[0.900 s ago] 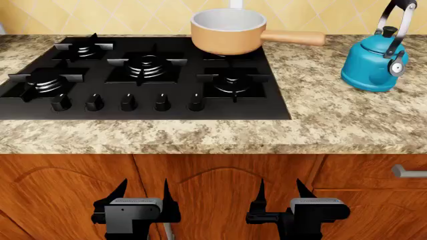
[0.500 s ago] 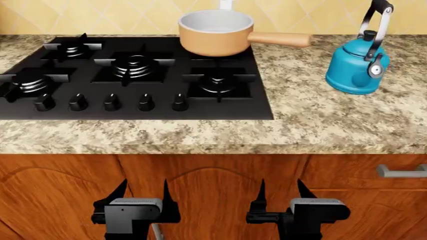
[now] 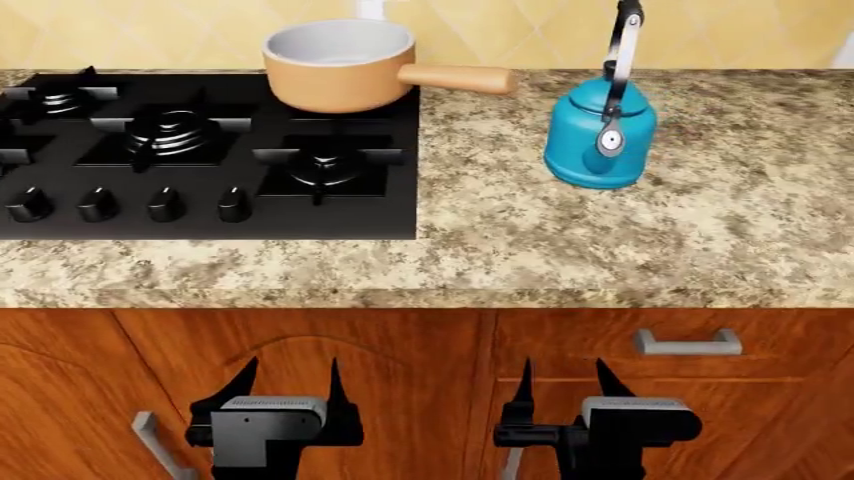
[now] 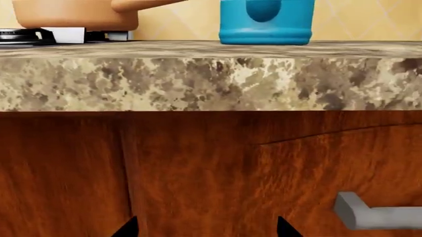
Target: Pick the kettle from the counter and place it on a stove burner. Then turn the burner on.
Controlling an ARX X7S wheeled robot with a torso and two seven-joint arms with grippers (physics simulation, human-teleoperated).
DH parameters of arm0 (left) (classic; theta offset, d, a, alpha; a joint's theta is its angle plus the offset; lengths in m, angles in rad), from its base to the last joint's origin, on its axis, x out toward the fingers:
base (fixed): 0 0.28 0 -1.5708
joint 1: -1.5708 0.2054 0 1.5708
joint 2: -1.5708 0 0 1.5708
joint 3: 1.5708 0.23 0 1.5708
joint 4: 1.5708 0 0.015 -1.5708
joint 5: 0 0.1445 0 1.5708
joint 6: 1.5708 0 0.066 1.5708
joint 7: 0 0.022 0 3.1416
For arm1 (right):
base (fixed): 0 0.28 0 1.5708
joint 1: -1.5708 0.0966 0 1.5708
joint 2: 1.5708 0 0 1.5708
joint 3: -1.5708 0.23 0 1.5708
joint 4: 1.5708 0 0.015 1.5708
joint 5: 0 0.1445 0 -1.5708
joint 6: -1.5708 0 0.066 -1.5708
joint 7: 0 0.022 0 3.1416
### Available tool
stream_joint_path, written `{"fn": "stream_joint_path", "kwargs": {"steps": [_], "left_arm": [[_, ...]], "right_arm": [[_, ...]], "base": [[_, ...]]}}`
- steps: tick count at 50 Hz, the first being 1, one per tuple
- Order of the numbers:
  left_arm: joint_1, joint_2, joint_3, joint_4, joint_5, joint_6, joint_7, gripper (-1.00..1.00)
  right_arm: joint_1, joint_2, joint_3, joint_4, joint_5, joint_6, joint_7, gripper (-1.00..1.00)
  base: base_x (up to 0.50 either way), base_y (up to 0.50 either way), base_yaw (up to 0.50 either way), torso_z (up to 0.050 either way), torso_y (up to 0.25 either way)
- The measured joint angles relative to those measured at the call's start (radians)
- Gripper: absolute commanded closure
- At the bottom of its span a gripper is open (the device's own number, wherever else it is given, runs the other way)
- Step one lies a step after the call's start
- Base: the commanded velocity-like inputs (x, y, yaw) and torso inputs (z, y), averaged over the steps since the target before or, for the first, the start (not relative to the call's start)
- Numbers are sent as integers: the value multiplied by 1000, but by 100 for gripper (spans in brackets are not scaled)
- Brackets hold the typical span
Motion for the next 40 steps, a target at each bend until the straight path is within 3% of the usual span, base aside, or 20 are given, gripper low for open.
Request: {"fn": "stream_joint_path", "kwargs": {"steps": [12,40], "left_arm": [[-1,-15,18,3,-17,5,-12,-100],[-4,-43,43,7,-70,-7,-24,-100]], "right_arm": [[2,15,-16,1,12,-1,18,-100],[6,40,-50,0,33,2,55,-100]], "base": [[0,-27,0,2,0],[0,0,0,50,0]]}}
